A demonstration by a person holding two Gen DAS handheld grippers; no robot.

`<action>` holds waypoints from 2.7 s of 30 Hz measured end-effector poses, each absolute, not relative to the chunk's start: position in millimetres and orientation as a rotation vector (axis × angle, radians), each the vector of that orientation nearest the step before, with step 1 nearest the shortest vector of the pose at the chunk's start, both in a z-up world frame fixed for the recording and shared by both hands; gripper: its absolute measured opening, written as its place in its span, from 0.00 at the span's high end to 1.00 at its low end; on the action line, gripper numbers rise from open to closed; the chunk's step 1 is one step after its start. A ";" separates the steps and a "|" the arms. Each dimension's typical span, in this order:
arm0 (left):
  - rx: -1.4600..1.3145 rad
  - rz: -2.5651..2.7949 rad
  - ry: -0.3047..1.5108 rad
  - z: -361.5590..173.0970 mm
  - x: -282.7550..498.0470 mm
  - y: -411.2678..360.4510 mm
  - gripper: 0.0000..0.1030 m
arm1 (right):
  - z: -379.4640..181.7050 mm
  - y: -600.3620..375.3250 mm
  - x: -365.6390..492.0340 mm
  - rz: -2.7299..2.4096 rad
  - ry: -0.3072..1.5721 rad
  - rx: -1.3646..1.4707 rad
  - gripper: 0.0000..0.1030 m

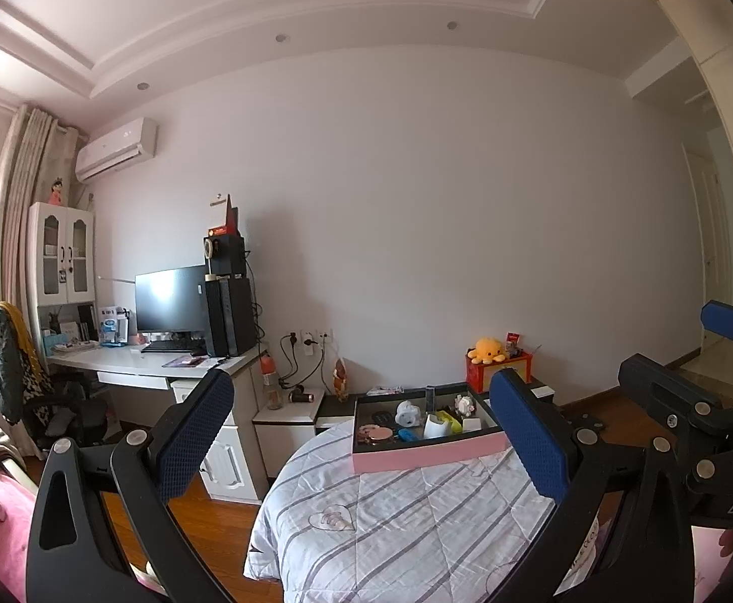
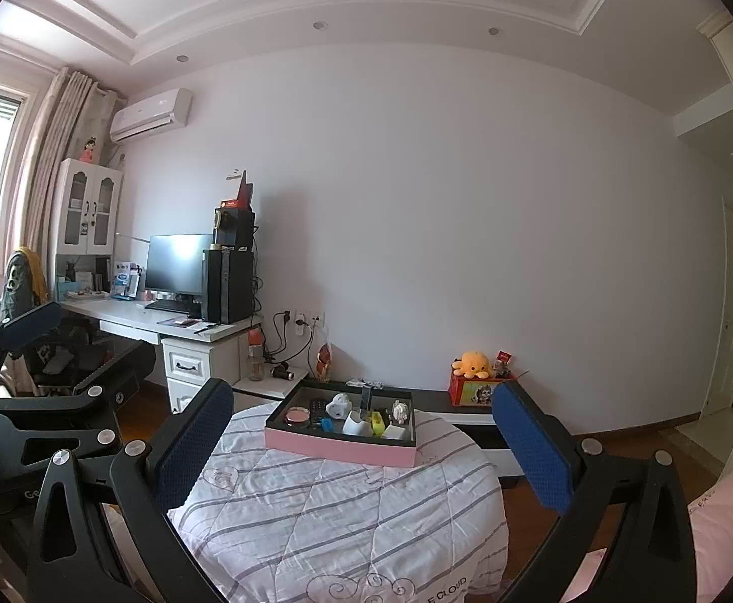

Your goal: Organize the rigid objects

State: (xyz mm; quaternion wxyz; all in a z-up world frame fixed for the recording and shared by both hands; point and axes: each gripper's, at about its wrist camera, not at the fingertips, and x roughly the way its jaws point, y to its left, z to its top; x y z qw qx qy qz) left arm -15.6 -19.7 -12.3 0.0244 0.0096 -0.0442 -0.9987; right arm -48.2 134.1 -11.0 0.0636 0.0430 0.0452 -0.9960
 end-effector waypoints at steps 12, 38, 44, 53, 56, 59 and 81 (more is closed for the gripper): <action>0.044 -3.103 -0.134 -14.4 -18.1 -16.4 0.00 | -12.2 136.0 -47.4 -3.028 0.139 0.136 0.00; 0.032 -3.095 -0.147 -12.3 -18.2 -14.8 0.00 | -12.1 136.7 -48.9 -3.030 0.139 0.132 0.00; 0.011 -3.093 -0.147 -12.5 -15.6 -15.2 0.00 | -13.0 138.1 -50.0 -3.031 0.141 0.130 0.00; -0.046 -3.107 -0.124 -11.1 -10.6 -16.6 0.00 | -11.4 142.4 -47.7 -3.030 0.132 0.107 0.00; -0.044 -3.109 -0.125 -11.2 -10.7 -16.3 0.00 | -12.2 143.4 -48.2 -3.027 0.129 0.106 0.00; -0.040 -3.103 -0.136 -11.3 -11.2 -15.5 0.00 | -12.6 142.4 -47.8 -3.031 0.134 0.113 0.00; -0.036 -3.093 -0.148 -13.5 -13.7 -15.9 0.00 | -11.6 142.5 -45.1 -3.028 0.136 0.127 0.00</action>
